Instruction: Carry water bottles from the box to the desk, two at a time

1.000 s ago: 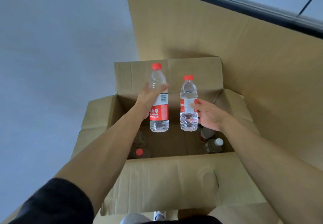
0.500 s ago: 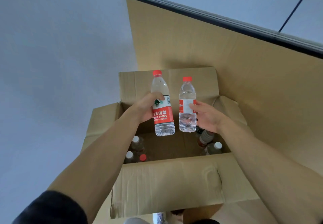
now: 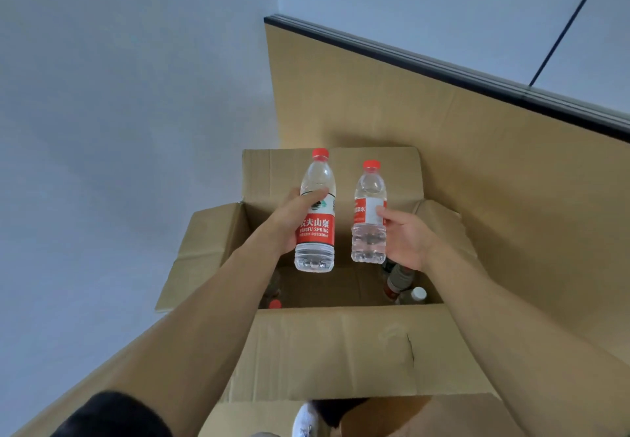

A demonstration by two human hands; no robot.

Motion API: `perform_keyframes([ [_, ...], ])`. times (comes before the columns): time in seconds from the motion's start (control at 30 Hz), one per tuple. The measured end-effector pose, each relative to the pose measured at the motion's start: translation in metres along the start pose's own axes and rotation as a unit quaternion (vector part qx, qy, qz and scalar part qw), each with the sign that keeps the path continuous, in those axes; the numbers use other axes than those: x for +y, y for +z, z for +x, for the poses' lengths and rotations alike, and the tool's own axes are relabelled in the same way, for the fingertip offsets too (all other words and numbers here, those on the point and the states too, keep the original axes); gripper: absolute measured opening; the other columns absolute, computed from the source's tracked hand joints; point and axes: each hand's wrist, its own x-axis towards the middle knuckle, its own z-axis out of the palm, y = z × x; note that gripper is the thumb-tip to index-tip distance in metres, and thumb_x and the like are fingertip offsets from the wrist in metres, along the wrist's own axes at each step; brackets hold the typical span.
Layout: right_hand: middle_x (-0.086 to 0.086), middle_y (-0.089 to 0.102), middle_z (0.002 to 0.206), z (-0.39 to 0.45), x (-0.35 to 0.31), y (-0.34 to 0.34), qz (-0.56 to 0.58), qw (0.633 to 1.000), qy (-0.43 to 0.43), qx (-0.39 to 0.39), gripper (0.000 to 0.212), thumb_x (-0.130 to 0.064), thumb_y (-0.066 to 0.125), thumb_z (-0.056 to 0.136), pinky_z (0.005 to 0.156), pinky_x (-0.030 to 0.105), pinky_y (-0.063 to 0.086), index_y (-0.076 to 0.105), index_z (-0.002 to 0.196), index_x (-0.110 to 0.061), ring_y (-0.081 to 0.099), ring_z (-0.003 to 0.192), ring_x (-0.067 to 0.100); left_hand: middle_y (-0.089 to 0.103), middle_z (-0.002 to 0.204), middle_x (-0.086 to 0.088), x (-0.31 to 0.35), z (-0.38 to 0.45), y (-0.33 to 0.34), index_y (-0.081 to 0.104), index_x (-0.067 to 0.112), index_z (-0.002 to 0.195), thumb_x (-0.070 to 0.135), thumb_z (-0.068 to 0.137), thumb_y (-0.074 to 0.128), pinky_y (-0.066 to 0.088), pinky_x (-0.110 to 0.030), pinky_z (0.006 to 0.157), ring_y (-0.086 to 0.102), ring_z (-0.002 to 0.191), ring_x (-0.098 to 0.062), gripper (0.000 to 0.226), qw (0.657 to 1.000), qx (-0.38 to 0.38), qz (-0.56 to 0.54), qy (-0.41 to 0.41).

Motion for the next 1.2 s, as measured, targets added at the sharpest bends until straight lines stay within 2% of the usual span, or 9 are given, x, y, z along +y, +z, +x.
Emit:
perform_keyframes([
  [0.2,0.011,0.066,0.092,-0.022,-0.001,-0.008,-0.062,0.997,0.022,-0.05,0.047,-0.029,0.074,0.079,0.068,0.033,0.058,0.054,0.117,-0.009,0.067,0.078,0.021,0.069,0.105,-0.019,-0.013,-0.034,0.019,0.05,0.009,0.13,0.015,0.091,0.066,0.061,-0.04,0.071,0.071,0.08,-0.026,0.043,0.999,0.015,-0.033,0.024],
  [0.37,0.011,0.065,0.093,-0.035,0.003,-0.006,-0.075,0.992,0.031,-0.099,0.042,-0.024,0.071,0.085,0.071,0.034,0.06,0.051,0.119,-0.009,0.066,0.079,0.022,0.074,0.098,-0.015,-0.034,-0.066,0.026,0.059,0.008,0.121,0.02,0.089,0.072,0.061,-0.043,0.078,0.073,0.084,-0.027,0.037,0.993,0.085,-0.062,0.054],
  [0.53,0.017,0.066,0.107,-0.038,0.014,0.025,-0.091,0.985,0.032,-0.146,0.105,-0.041,0.099,0.047,0.079,0.042,0.057,0.052,0.132,-0.003,0.067,0.09,0.03,0.07,0.103,-0.018,-0.049,-0.106,0.012,0.06,0.006,0.122,0.021,0.09,0.072,0.06,-0.046,0.08,0.071,0.085,-0.029,0.037,0.981,0.137,-0.106,0.085],
  [0.6,0.015,0.067,0.109,-0.037,0.022,0.045,-0.088,0.98,0.043,-0.175,0.115,-0.042,0.1,0.043,0.079,0.04,0.059,0.049,0.138,-0.002,0.068,0.091,0.028,0.069,0.106,-0.018,-0.054,-0.125,0.001,0.058,0.008,0.126,0.021,0.09,0.072,0.059,-0.05,0.084,0.069,0.088,-0.031,0.041,0.975,0.161,-0.123,0.096],
  [0.7,0.012,0.068,0.113,-0.036,0.037,0.08,-0.064,0.97,0.077,-0.222,0.102,-0.039,0.093,0.06,0.079,0.04,0.06,0.046,0.144,-0.003,0.07,0.094,0.025,0.07,0.102,-0.018,-0.061,-0.157,-0.023,0.057,0.011,0.126,0.018,0.091,0.07,0.06,-0.051,0.079,0.07,0.084,-0.031,0.039,0.963,0.193,-0.154,0.109],
  [0.8,0.011,0.067,0.115,-0.032,0.058,0.114,-0.066,0.959,0.114,-0.249,0.072,-0.034,0.066,0.089,0.085,0.043,0.059,0.04,0.149,-0.005,0.065,0.098,0.027,0.068,0.11,-0.022,-0.069,-0.191,-0.052,0.054,0.008,0.13,0.017,0.09,0.071,0.06,-0.048,0.078,0.07,0.086,-0.03,0.044,0.947,0.247,-0.17,0.117],
  [0.93,0.011,0.064,0.105,-0.026,0.092,0.17,-0.111,0.933,0.154,-0.305,0.055,-0.037,0.068,0.087,0.081,0.04,0.058,0.054,0.132,-0.009,0.069,0.089,0.024,0.068,0.116,-0.022,-0.086,-0.246,-0.099,0.058,0.008,0.126,0.017,0.087,0.075,0.06,-0.05,0.083,0.07,0.091,-0.033,0.044,0.92,0.318,-0.194,0.12],
  [1.07,0.021,0.057,0.135,-0.03,0.135,0.243,-0.145,0.904,0.176,-0.362,0.058,-0.028,0.059,0.096,0.101,0.047,0.05,0.045,0.146,-0.003,0.059,0.119,0.036,0.073,0.106,-0.009,-0.113,-0.314,-0.15,0.065,0.019,0.118,0.025,0.084,0.079,0.061,-0.041,0.068,0.07,0.089,-0.026,0.037,0.899,0.381,-0.19,0.106],
  [1.2,0.023,0.054,0.136,-0.045,0.189,0.319,-0.161,0.881,0.197,-0.399,0.052,-0.017,0.052,0.1,0.11,0.053,0.041,0.041,0.148,-0.002,0.056,0.119,0.037,0.074,0.109,-0.01,-0.144,-0.392,-0.2,0.065,0.02,0.119,0.028,0.085,0.079,0.061,-0.043,0.071,0.071,0.095,-0.028,0.037,0.875,0.427,-0.205,0.103],
])
